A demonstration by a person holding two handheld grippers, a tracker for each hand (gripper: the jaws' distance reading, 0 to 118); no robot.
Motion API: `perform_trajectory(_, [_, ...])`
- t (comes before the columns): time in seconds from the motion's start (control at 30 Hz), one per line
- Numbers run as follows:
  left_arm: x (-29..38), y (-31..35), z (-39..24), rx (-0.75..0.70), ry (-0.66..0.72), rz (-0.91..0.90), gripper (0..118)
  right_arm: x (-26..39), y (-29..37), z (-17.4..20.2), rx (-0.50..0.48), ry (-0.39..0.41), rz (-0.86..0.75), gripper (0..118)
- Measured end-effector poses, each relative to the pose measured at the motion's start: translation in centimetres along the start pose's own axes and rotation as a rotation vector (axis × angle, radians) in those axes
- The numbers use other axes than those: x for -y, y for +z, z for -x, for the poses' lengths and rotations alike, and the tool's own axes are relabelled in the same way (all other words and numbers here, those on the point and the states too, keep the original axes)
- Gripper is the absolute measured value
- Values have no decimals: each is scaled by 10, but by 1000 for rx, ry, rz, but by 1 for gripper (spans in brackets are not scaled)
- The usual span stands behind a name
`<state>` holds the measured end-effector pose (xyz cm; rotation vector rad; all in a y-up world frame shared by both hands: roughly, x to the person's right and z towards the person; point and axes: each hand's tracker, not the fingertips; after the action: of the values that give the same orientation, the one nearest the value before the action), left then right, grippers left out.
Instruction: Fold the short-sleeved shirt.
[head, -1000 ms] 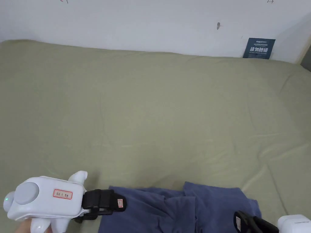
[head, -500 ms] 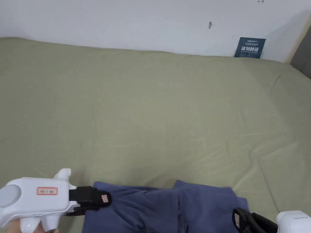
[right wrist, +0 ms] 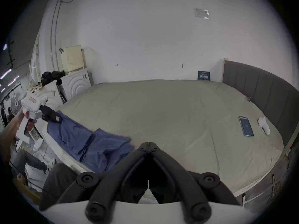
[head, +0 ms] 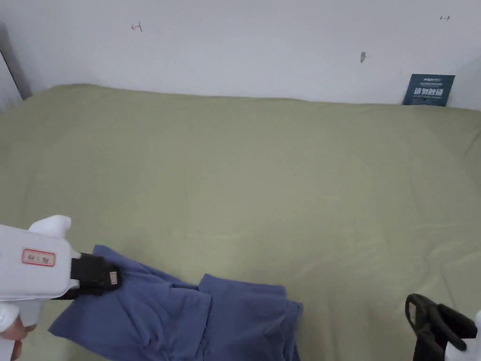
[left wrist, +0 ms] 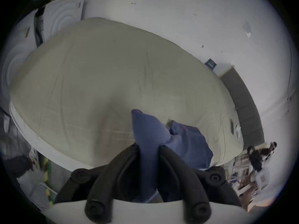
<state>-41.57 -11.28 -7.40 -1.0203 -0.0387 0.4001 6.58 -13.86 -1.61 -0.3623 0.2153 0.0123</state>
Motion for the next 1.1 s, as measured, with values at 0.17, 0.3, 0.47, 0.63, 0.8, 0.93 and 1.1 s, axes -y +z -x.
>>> perform_trajectory(0.17, [4,-20,-66,-5,-111,83,15,-26,18,-1,156,94,-123,0])
perform_trajectory(0.3, [14,-52,-124,-90,-228,105,15,-35,30,-7,168,92,-157,0])
perform_trajectory(0.47, [30,-107,-179,-89,-293,127,22,-28,34,-15,154,44,-145,0])
perform_trajectory(0.63, [43,-154,-202,78,-286,135,117,-19,36,-25,148,-7,-102,0])
perform_trajectory(0.8, [35,-111,-171,176,-187,69,105,-11,39,-30,154,-4,-79,0])
perform_trajectory(0.93, [38,-85,-140,149,-192,4,0,-8,35,-30,138,-30,-64,0])
perform_trajectory(1.1, [49,-113,-108,470,-11,148,0,-5,30,-24,113,-29,-37,0])
